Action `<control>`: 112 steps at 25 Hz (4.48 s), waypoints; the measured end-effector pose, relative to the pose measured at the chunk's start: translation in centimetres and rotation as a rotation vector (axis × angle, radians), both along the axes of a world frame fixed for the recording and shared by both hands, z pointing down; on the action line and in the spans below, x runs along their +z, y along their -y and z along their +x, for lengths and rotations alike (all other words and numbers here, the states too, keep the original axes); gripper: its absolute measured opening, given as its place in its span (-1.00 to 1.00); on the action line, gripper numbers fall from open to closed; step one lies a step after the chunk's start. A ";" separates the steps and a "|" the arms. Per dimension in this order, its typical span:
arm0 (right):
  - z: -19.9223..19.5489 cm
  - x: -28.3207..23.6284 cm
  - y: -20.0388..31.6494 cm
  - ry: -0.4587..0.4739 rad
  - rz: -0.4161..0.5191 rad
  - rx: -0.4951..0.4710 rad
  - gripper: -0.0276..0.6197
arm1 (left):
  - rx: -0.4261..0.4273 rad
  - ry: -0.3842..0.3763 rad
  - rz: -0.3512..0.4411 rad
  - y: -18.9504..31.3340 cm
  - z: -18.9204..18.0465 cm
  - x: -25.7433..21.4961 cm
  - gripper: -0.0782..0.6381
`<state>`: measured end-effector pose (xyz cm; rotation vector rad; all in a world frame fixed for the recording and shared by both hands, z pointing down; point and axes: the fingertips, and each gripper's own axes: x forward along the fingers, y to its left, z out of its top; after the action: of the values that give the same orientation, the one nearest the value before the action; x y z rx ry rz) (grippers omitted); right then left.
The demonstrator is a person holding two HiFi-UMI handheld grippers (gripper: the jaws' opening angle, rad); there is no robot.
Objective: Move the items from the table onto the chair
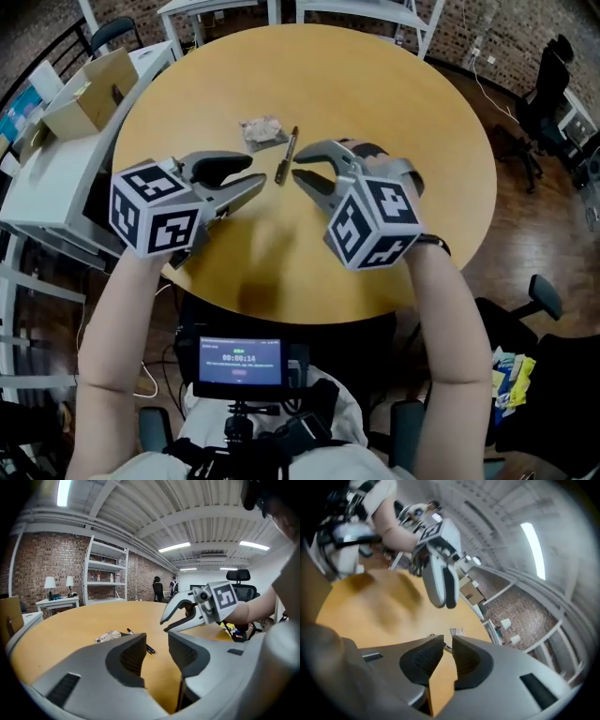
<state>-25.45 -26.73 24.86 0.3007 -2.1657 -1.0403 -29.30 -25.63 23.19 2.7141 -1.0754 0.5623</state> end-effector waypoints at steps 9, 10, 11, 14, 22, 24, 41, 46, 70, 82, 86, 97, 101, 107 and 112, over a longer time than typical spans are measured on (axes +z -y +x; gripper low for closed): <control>-2.6 5.3 4.0 -0.726 0.428 -0.227 -0.55 | 0.016 -0.073 0.064 -2.1 -2.7 -0.7 -0.34; -2.7 5.4 4.1 -0.775 0.420 -0.250 -0.48 | 0.015 -0.087 0.071 -2.2 -3.0 -0.9 -0.34; -2.7 5.7 4.3 -0.830 0.415 -0.276 -0.48 | 0.013 -0.100 0.078 -2.3 -3.2 -1.1 -0.34; -2.6 5.7 4.7 -1.011 0.417 -0.325 -0.48 | 0.015 -0.123 0.092 -2.8 -3.7 -1.4 -0.34; -2.6 9.1 3.8 -1.234 0.262 -0.409 -0.64 | 0.005 -0.188 0.113 -3.2 -4.1 -2.1 -0.34; -2.5 9.1 3.9 -1.297 0.284 -0.435 -0.64 | 0.000 -0.199 0.117 -3.4 -4.1 -2.3 -0.34; -0.6 -0.3 -1.7 -0.253 0.170 -0.233 -0.73 | 0.017 -0.218 0.175 -3.8 -2.4 -2.1 -0.34; 2.3 -3.4 -4.7 0.148 0.086 -0.063 -0.73 | 0.130 -0.172 0.242 -4.9 1.9 -1.9 -0.34; 18.7 -6.4 -9.5 0.857 -0.286 0.377 -0.73 | 0.374 -0.289 0.169 -6.8 17.9 -1.7 -0.76; 29.6 -6.0 -13.1 0.961 -0.205 0.514 -0.73 | 0.586 -0.318 0.148 -10.0 30.0 -1.9 -0.76; 33.1 -5.4 -14.7 0.980 -0.195 0.587 -0.73 | 0.674 -0.328 0.142 -11.8 34.0 -1.6 -0.76; 41.7 -5.1 -19.0 1.044 -0.103 0.742 -0.73 | 0.826 -0.344 0.099 -15.5 42.7 -1.1 -0.76; 44.4 -4.2 -21.0 1.049 -0.078 0.802 -0.73 | 0.869 -0.355 0.079 -17.1 45.6 -0.3 -0.76; 48.0 -2.5 -23.8 1.037 -0.045 0.911 -0.73 | 0.916 -0.354 0.074 -18.5 48.8 1.1 -0.76; 52.5 1.0 -27.8 1.036 -0.062 1.063 -0.73 | 0.971 -0.418 0.020 -20.5 51.4 2.9 -0.76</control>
<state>27.08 1.06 25.90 2.0255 -2.2300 -0.1427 22.15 -5.11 26.08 3.0195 0.3811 0.0516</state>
